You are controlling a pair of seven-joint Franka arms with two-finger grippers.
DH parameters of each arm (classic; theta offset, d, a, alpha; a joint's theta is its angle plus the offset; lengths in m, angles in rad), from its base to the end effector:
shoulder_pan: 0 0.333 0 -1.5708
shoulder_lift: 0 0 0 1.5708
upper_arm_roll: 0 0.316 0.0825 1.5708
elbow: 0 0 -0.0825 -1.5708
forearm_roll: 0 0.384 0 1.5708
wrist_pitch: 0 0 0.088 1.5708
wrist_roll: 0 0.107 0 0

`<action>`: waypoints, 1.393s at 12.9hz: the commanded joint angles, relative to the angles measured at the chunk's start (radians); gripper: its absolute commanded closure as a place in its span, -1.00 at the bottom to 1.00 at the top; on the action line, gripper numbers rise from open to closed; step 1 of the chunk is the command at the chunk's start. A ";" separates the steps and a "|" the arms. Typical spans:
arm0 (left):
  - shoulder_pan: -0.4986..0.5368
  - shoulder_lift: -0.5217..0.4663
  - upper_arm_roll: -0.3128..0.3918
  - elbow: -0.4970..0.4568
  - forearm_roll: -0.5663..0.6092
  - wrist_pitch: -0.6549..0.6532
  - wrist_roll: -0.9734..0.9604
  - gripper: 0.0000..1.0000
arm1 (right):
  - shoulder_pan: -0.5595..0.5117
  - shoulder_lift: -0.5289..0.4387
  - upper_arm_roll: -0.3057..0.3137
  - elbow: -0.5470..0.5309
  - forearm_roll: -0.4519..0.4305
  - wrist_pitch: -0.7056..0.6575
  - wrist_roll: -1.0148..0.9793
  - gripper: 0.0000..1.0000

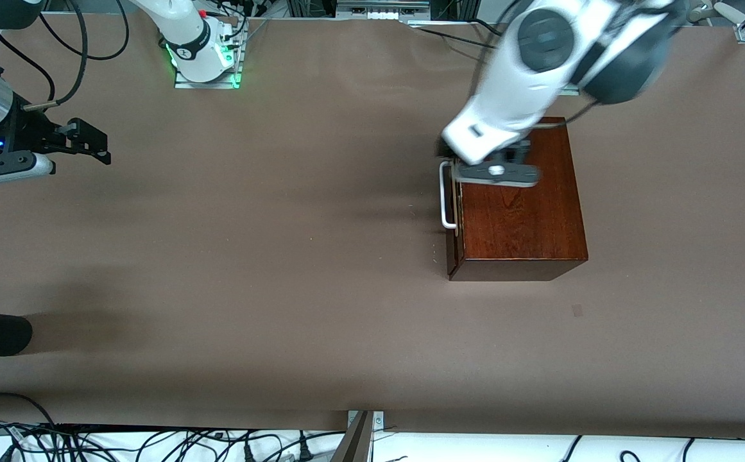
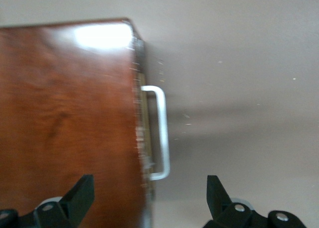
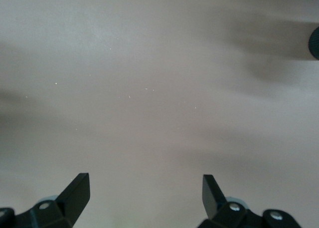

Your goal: Open drawer, take yellow block, close drawer

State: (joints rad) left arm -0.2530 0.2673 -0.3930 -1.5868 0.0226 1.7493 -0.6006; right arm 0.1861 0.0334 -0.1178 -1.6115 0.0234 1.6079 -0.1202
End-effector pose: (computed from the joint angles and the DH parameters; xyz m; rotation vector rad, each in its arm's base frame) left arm 0.5167 -0.3579 0.4836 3.1203 -0.0656 -0.1798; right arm 0.5644 0.0421 0.5899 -3.1070 -0.2917 0.0566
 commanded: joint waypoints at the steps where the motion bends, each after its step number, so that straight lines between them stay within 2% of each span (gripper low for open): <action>1: -0.098 0.111 0.002 0.041 0.107 0.061 -0.111 -1.00 | -0.004 0.005 0.004 0.018 0.000 -0.008 0.010 -1.00; 4: -0.153 0.191 0.006 0.030 0.161 0.076 -0.139 -1.00 | -0.004 0.005 0.004 0.018 0.000 -0.006 0.010 -1.00; 8: -0.146 0.242 0.016 -0.004 0.210 0.071 -0.140 -1.00 | -0.005 0.006 0.004 0.018 0.000 -0.005 0.010 -1.00; 13: -0.152 0.279 0.016 -0.018 0.252 0.071 -0.221 -1.00 | -0.004 0.006 0.004 0.018 0.001 -0.003 0.010 -1.00; 18: -0.152 0.313 0.014 -0.024 0.287 0.078 -0.222 -1.00 | 0.000 0.006 0.007 0.018 0.001 -0.006 0.010 -1.00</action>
State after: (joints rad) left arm -0.4063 0.5591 -0.3785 -1.6006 0.2695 1.8280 -0.8025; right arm 0.1865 0.0337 -0.1150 -1.6109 0.0234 1.6082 -0.1202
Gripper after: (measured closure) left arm 0.000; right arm 0.000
